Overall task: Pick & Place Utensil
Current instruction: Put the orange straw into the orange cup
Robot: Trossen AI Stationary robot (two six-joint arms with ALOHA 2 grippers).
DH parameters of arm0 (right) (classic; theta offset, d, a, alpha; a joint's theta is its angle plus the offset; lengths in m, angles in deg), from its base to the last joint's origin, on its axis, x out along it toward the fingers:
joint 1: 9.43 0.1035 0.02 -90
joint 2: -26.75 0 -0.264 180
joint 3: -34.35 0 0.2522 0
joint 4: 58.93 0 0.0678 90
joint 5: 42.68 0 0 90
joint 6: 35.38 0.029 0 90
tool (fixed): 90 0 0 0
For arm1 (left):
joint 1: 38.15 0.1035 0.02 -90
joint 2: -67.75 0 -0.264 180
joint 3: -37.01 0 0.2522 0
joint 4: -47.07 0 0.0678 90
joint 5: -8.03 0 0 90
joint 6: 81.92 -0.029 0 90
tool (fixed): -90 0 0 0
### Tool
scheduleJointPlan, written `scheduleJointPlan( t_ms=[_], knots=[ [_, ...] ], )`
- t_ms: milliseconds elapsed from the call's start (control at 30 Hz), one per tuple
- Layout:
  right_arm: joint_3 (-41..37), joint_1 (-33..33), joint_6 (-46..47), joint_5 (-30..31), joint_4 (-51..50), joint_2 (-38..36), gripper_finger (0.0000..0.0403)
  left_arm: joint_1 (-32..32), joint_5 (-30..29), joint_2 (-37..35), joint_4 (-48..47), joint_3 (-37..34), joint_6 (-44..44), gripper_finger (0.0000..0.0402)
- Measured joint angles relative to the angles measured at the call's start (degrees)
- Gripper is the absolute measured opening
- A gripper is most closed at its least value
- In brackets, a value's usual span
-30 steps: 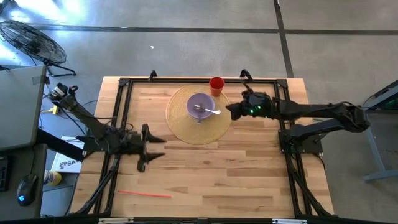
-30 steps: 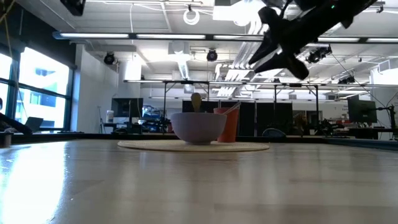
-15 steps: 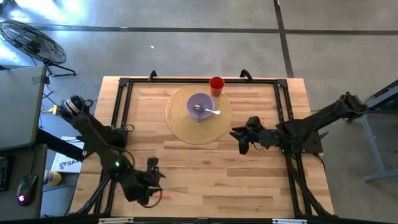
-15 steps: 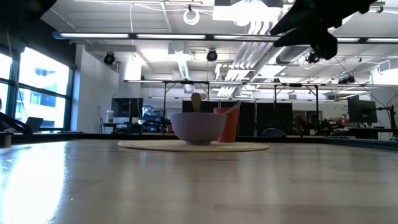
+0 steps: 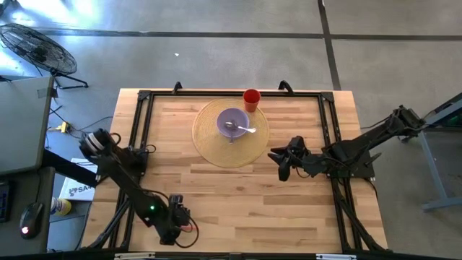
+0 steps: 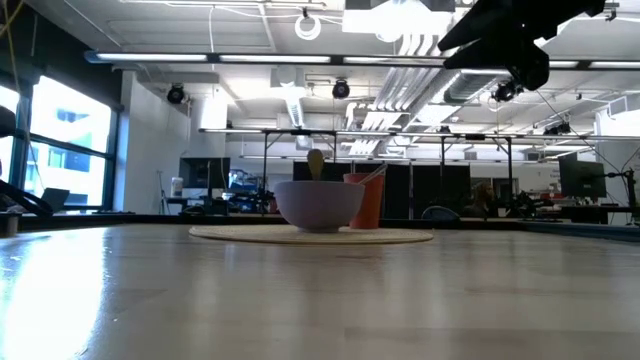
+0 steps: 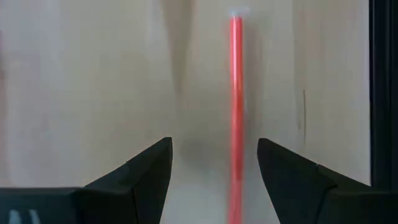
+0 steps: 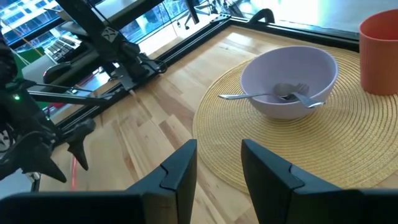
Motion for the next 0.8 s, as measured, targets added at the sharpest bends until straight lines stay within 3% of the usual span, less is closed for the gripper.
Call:
scheduleJointPlan(
  t_ms=[233, 600, 800],
  knots=[
    [0.0, 0.0, 0.0, -0.06, 0.0, 0.0, 0.0119, -0.05, -0.02, 0.61, 0.74, 0.0, 0.24, 0.0218],
    [0.0, 0.0, -0.04, -0.06, 0.0, 0.02, 0.0119, -0.4, -1.15, 3.24, 1.03, 0.13, -4.65, 0.0048],
    [0.0, 0.0, -0.04, -0.09, -0.02, 0.02, 0.0119, -0.45, -3.92, 3.06, 0.56, 0.17, -6.35, 0.0006]
  ],
)
